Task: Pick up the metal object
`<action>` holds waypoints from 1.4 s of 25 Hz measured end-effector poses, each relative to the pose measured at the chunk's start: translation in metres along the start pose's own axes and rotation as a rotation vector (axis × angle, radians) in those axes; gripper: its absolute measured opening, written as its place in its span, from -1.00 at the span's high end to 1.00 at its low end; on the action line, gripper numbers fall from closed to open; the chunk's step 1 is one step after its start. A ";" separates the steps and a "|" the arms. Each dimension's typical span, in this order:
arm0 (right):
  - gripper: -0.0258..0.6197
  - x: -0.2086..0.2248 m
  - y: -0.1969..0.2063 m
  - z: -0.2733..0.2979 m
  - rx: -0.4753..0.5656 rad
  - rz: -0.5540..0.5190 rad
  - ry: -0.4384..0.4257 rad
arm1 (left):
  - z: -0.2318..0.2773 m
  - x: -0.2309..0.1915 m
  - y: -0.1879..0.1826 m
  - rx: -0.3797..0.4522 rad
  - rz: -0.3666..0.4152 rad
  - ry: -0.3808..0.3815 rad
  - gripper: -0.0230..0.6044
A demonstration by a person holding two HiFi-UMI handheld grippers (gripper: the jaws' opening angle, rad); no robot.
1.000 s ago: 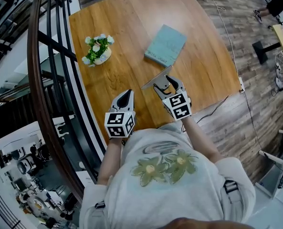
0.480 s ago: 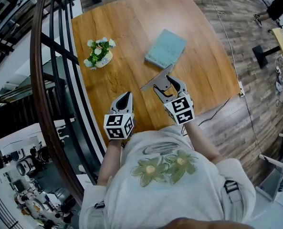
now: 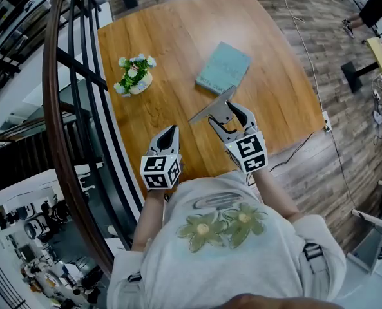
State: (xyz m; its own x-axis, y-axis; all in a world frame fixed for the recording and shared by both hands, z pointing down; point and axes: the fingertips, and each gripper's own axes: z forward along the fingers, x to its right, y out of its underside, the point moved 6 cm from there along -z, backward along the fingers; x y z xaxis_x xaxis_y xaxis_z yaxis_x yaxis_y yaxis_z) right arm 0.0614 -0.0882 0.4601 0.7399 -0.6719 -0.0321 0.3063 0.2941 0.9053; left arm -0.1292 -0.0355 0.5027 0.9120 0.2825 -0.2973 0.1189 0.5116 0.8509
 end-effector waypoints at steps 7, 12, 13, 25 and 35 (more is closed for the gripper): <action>0.04 -0.004 -0.005 -0.001 0.034 -0.057 0.008 | 0.001 -0.002 0.002 0.003 0.002 -0.002 0.88; 0.04 -0.006 -0.009 -0.005 0.051 -0.058 0.006 | 0.000 0.000 0.001 0.004 0.002 -0.002 0.88; 0.04 -0.006 -0.009 -0.005 0.053 -0.058 0.005 | 0.000 0.001 0.000 0.005 0.002 -0.002 0.88; 0.04 -0.005 -0.012 -0.006 0.060 -0.060 -0.001 | 0.000 0.001 0.000 0.008 0.001 -0.004 0.88; 0.04 -0.006 -0.013 -0.007 0.064 -0.055 -0.010 | -0.001 0.001 0.000 0.004 0.001 -0.004 0.88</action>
State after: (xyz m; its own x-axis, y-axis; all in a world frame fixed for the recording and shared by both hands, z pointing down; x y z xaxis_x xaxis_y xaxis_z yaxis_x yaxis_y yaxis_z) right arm 0.0569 -0.0834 0.4454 0.7167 -0.6928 -0.0790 0.3077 0.2126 0.9274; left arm -0.1286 -0.0340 0.5021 0.9138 0.2792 -0.2949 0.1198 0.5084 0.8527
